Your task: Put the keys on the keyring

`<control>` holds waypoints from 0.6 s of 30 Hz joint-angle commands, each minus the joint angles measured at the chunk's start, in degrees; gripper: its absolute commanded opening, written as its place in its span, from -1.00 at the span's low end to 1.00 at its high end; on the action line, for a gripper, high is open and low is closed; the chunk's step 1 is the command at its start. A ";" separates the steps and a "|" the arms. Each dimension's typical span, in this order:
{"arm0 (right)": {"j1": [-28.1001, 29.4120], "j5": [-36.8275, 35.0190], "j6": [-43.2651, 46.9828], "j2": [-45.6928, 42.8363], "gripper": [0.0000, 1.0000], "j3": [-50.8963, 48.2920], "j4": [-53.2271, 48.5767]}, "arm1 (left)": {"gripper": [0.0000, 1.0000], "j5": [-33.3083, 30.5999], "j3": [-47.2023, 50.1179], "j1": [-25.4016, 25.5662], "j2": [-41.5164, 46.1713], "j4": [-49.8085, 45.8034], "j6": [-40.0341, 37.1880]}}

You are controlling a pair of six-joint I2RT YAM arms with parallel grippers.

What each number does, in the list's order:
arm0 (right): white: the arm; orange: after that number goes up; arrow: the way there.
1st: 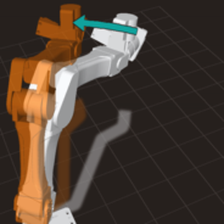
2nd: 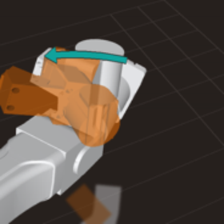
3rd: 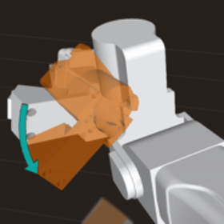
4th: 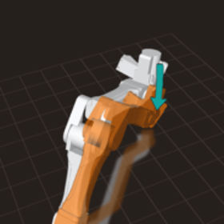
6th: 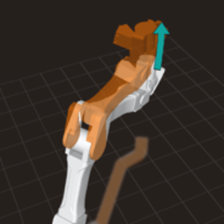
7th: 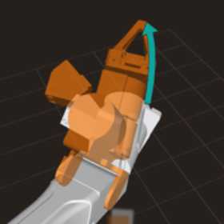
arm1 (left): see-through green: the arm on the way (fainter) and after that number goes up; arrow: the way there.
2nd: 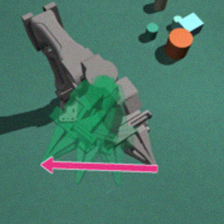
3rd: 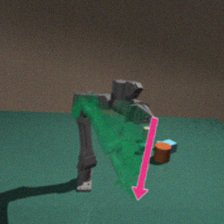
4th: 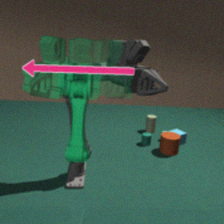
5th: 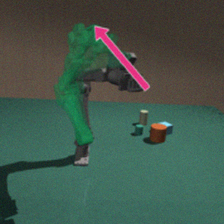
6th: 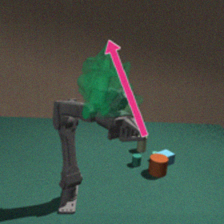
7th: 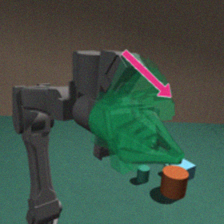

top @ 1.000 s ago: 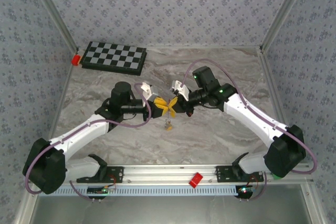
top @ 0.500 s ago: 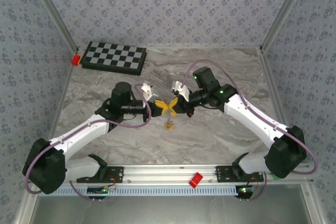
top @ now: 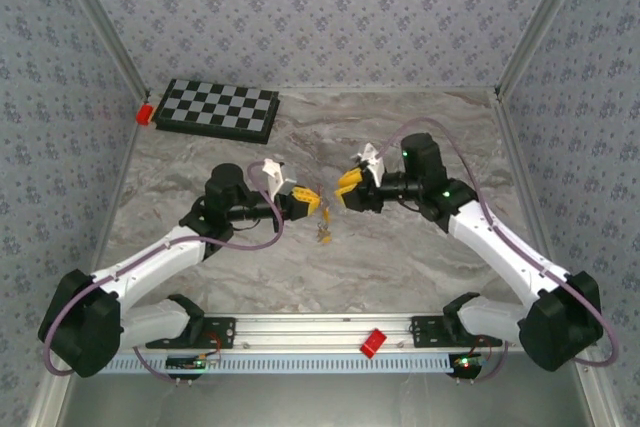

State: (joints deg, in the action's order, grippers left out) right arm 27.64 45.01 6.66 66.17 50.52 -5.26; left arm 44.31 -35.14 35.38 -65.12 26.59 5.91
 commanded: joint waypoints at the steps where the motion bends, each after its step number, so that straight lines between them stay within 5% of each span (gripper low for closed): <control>1: -1.71 2.44 -12.85 -2.71 -0.29 -4.98 17.89 | -1.00 -2.70 0.50 0.86 1.68 11.22 3.98; 7: -1.77 6.13 -21.96 -2.25 -0.28 -7.86 28.77 | -1.00 -6.25 1.21 2.19 0.09 21.51 9.30; 18: -0.24 8.92 -28.36 0.95 -0.40 -8.71 37.50 | -1.00 -8.32 -0.02 3.90 -0.44 22.85 9.22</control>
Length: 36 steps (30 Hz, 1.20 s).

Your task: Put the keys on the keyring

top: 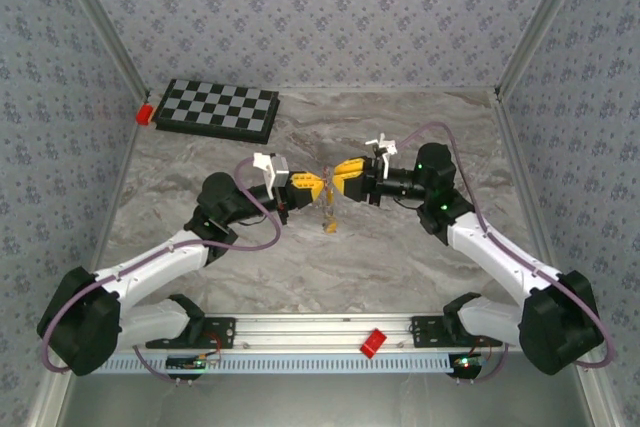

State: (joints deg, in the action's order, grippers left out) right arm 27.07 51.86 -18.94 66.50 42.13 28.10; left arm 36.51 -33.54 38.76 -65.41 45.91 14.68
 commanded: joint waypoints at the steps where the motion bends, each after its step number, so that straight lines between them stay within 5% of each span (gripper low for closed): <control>1: 0.41 2.33 -2.87 0.81 -0.41 -0.30 4.31 | -1.00 -0.57 -1.59 0.52 -0.16 3.48 0.37; 27: 0.66 2.28 -1.84 1.83 -0.47 -2.52 2.55 | -1.00 -2.79 -1.61 0.44 0.03 4.44 0.79; 36: -1.35 0.84 -7.51 -1.03 -0.30 -6.43 11.37 | -1.00 -3.38 -1.34 0.44 -0.02 4.16 0.53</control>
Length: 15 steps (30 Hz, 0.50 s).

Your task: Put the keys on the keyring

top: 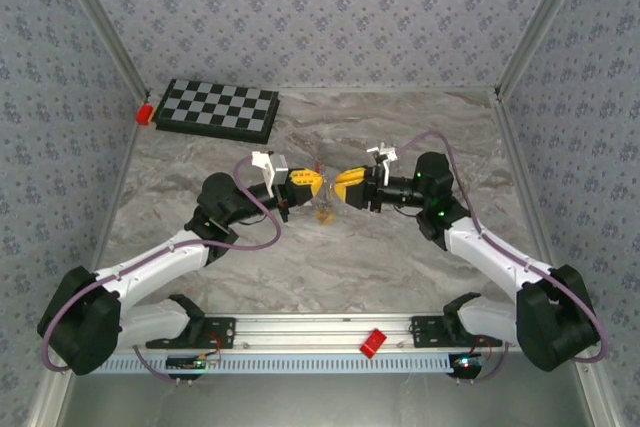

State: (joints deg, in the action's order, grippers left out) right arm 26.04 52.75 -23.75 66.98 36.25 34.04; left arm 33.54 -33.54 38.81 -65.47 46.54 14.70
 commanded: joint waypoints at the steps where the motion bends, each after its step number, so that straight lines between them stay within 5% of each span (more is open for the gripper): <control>1: -0.21 0.30 -3.16 -1.50 -0.27 -0.52 6.04 | -1.00 -0.42 -1.31 0.46 -0.07 3.59 0.50; 15: 1.77 2.09 -4.32 1.19 -0.30 1.45 8.74 | -1.00 -0.31 -1.23 0.56 -0.52 3.99 0.77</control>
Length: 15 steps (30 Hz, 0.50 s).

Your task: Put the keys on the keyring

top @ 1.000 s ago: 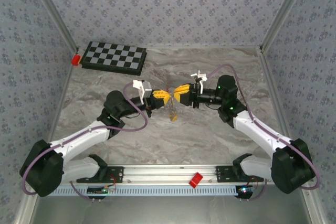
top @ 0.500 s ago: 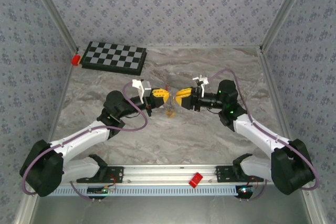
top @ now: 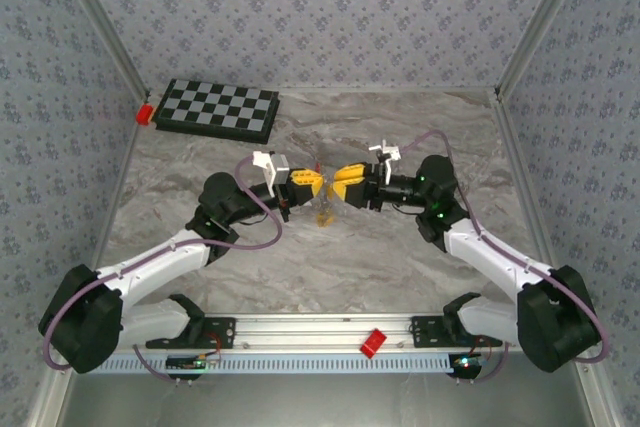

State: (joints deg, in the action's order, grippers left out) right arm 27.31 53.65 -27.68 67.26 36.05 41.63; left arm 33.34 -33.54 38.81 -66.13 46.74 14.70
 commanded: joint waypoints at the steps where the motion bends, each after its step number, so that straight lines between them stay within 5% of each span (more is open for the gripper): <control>1: 0.53 1.20 -0.35 1.32 -0.31 1.89 0.93 | -1.00 -0.08 -1.22 0.51 0.25 3.80 0.77; 8: 0.73 1.25 -0.01 2.65 -0.74 2.32 0.23 | -1.00 -0.27 -1.04 0.51 1.31 3.49 0.64; 15: 0.86 1.75 0.56 3.68 -0.91 2.49 -0.65 | -1.00 -0.25 -0.99 0.50 1.53 4.10 0.95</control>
State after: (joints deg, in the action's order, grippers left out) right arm 27.68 53.89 -27.64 70.22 36.84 41.41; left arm 33.32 -33.52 38.81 -66.11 46.74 14.72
